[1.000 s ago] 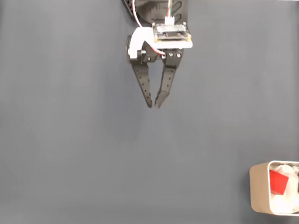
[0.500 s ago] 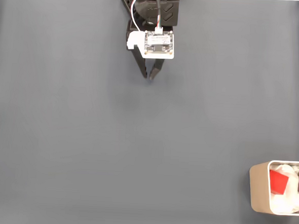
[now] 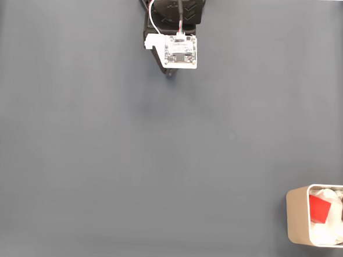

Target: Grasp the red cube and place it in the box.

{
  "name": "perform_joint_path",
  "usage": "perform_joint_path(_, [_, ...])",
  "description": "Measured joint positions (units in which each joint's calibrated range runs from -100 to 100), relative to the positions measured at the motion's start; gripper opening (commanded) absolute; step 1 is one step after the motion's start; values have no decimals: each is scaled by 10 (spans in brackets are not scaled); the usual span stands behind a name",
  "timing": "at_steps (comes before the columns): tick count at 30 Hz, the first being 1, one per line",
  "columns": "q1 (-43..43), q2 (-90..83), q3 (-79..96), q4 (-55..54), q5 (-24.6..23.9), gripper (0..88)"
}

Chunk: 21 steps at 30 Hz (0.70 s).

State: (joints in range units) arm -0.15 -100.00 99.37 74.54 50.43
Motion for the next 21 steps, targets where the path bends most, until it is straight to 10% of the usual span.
perform_joint_path(21, [0, 0, 0, 2, -6, 0])
